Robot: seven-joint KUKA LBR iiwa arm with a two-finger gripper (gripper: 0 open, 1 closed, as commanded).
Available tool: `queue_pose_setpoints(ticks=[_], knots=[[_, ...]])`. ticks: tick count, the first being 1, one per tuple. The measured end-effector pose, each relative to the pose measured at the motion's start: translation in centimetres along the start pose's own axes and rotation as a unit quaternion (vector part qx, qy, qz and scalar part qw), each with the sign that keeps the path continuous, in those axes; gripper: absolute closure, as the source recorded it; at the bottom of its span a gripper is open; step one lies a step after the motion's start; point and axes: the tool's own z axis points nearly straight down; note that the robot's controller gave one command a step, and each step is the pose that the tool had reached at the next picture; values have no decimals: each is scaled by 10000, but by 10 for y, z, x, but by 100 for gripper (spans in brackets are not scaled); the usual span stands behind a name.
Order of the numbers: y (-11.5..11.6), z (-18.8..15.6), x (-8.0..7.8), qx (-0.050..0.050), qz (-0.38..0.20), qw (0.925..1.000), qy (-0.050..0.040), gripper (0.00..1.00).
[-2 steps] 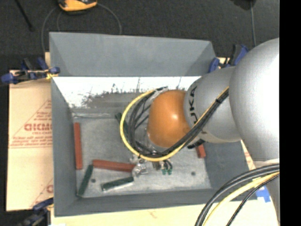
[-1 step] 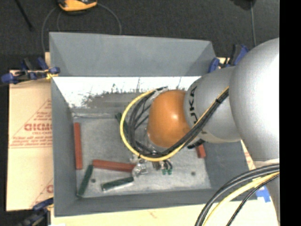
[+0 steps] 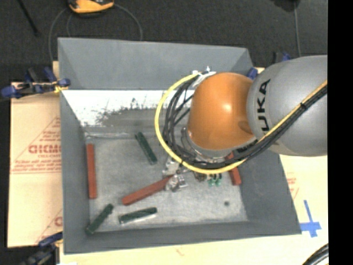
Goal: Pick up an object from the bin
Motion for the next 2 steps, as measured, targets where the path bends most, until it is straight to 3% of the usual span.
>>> queue_pose_setpoints(ticks=[1,2], knots=[[0,0,0,-1,1,10000,2,100],[-13,-29,-3,-6,-471,9989,26,100]])
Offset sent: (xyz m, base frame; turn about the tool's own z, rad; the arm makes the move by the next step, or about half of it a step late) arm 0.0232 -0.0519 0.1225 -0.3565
